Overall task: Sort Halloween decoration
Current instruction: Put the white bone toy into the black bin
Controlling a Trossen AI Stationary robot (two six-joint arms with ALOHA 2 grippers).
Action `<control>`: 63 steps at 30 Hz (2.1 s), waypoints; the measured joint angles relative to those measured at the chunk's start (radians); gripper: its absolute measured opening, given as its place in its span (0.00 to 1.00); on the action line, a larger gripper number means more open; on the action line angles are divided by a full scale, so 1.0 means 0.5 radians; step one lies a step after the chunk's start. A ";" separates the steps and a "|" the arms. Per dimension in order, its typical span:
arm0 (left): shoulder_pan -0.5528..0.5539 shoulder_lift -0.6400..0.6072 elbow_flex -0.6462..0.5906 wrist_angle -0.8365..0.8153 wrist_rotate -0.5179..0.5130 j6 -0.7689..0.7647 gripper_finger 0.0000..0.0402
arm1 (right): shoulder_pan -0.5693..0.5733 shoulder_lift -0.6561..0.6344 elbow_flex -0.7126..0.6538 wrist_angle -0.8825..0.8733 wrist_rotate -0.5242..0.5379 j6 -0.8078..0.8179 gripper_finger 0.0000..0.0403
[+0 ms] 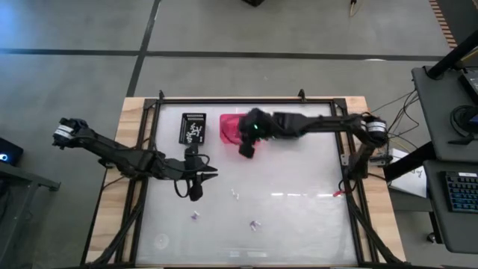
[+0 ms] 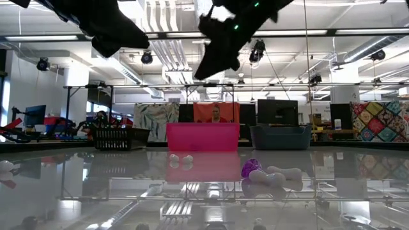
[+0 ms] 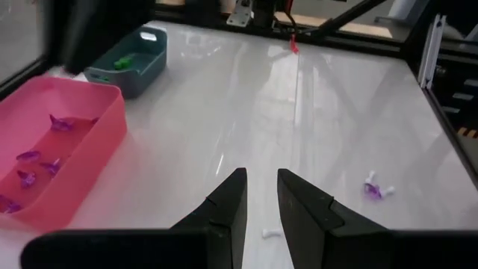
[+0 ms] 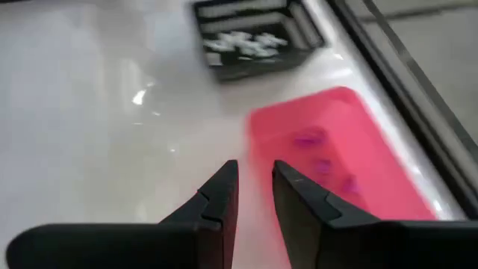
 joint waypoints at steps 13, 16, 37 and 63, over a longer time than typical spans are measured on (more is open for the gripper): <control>-0.002 0.286 0.007 0.032 0.382 0.225 0.15 | 0.596 -0.503 -0.635 0.197 0.320 0.385 0.19; -0.002 0.340 0.045 0.031 0.388 0.400 0.15 | 0.698 -0.558 -0.716 0.228 0.341 0.472 0.19; 0.003 1.116 0.416 -0.219 0.475 1.119 0.15 | 0.940 -0.632 -0.837 0.292 0.401 0.758 0.20; 0.254 1.311 0.562 -0.196 0.726 1.507 0.28 | 1.144 -0.632 -0.837 0.286 0.551 0.863 0.20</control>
